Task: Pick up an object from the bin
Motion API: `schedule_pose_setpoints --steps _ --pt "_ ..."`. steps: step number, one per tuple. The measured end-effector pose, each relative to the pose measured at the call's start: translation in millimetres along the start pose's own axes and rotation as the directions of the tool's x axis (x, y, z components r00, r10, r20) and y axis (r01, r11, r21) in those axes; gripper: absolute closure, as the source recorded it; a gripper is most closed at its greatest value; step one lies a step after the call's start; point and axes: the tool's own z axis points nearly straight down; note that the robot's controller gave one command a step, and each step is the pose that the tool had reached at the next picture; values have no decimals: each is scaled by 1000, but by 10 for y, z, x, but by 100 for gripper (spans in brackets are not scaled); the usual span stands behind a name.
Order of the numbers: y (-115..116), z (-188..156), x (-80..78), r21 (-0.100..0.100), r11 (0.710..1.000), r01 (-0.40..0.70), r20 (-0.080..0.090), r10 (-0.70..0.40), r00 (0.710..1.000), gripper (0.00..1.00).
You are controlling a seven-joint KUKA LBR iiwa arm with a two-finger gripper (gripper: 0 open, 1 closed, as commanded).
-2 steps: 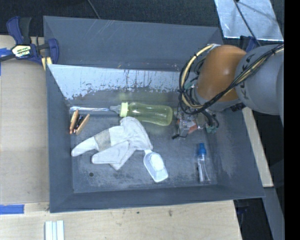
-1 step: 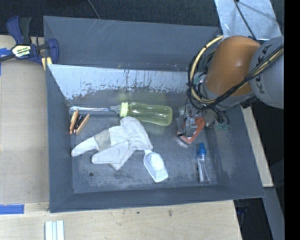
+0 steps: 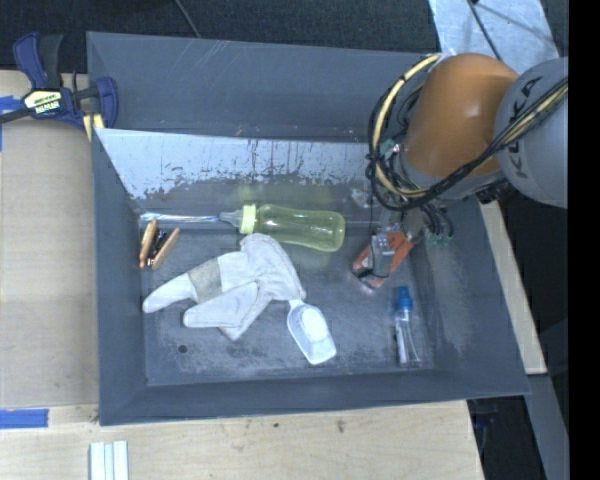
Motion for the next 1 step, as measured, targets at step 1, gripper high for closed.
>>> schedule_pose_setpoints --steps 1 --pt "0 0 0 0 1000 0 0 0 1000 0"
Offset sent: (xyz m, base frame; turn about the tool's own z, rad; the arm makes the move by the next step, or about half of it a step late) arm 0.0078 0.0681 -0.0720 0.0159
